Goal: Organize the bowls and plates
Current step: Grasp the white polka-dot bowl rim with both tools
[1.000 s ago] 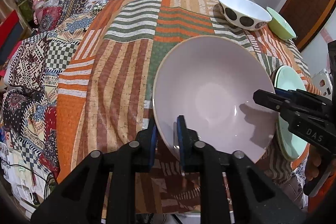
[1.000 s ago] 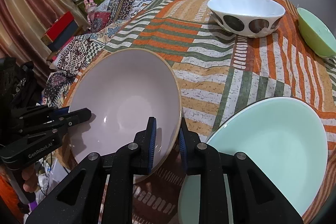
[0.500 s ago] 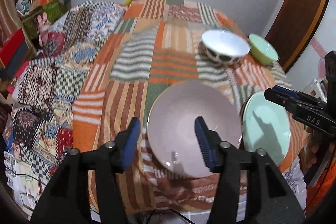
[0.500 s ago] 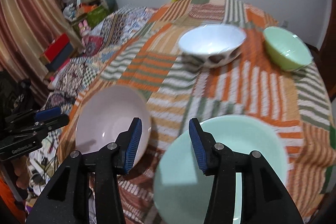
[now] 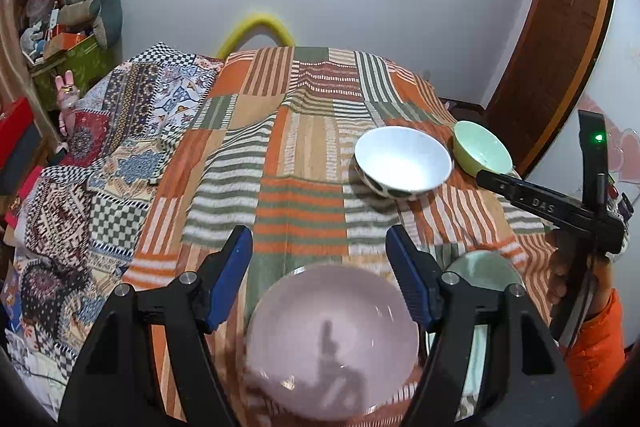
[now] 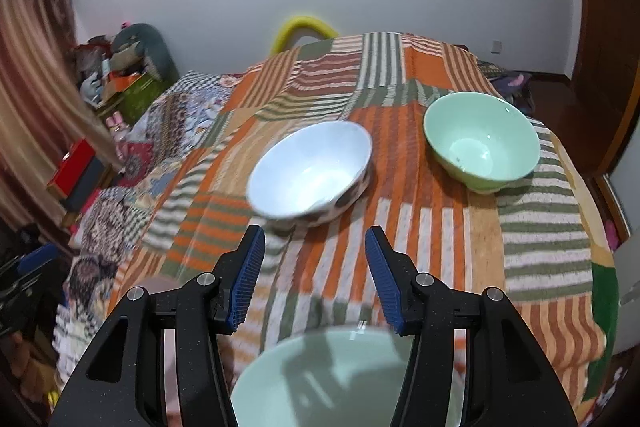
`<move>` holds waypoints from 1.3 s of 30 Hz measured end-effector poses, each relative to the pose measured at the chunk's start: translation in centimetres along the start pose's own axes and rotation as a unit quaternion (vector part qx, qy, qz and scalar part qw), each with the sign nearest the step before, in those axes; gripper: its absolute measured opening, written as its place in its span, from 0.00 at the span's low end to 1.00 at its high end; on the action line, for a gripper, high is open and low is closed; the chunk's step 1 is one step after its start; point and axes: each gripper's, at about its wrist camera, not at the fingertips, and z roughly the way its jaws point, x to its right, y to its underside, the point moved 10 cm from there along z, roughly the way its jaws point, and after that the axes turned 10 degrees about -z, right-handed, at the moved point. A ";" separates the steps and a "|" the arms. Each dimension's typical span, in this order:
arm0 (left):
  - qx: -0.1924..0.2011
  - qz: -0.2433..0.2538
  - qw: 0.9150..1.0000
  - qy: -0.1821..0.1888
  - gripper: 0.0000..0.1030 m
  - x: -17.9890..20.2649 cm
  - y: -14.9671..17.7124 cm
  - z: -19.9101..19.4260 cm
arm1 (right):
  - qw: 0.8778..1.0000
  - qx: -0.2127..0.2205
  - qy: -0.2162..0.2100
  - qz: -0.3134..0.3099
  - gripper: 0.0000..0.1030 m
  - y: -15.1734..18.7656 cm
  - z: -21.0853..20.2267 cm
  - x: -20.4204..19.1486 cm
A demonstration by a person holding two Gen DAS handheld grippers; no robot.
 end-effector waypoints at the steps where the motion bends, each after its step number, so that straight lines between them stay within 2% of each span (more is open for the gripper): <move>1: -0.003 -0.002 1.000 0.001 0.67 0.1 -0.3 0.6 | 1.000 -0.001 0.003 0.001 0.47 -0.4 0.6 0.5; 5: -0.018 -0.012 1.000 0.001 0.67 0.2 -1.6 4.1 | 1.000 -0.016 0.006 0.007 0.47 -1.2 3.3 1.5; 11: -0.052 -0.018 0.998 0.010 0.67 0.5 -2.2 9.6 | 0.998 -0.057 0.010 0.016 0.29 -1.7 7.9 3.8; 13: -0.064 -0.017 0.998 0.011 0.67 0.6 -2.2 11.2 | 0.997 -0.070 0.003 0.017 0.23 -1.6 8.9 4.2; 16: -0.065 -0.012 0.998 0.008 0.67 0.8 -2.4 12.8 | 0.997 -0.077 -0.017 0.017 0.18 -1.6 9.7 4.3; 20: -0.066 -0.006 0.998 0.010 0.67 1.1 -2.5 14.2 | 0.996 -0.079 -0.036 -0.010 0.17 -1.4 9.7 3.3; 24: -0.092 -0.015 0.996 0.015 0.66 1.2 -1.9 15.8 | 0.994 -0.084 -0.067 -0.031 0.17 -0.9 9.7 2.0; 31: -0.156 -0.015 0.987 0.027 0.42 0.9 0.5 17.6 | 0.986 -0.099 -0.104 -0.081 0.16 0.8 9.5 -1.5; 35: -0.184 -0.014 0.982 0.027 0.25 0.6 1.9 18.4 | 0.985 -0.105 -0.119 -0.069 0.16 1.7 9.4 -1.9; 39: -0.189 -0.017 0.981 0.038 0.11 0.8 2.3 18.6 | 0.985 -0.106 -0.123 -0.049 0.16 1.5 9.6 -1.7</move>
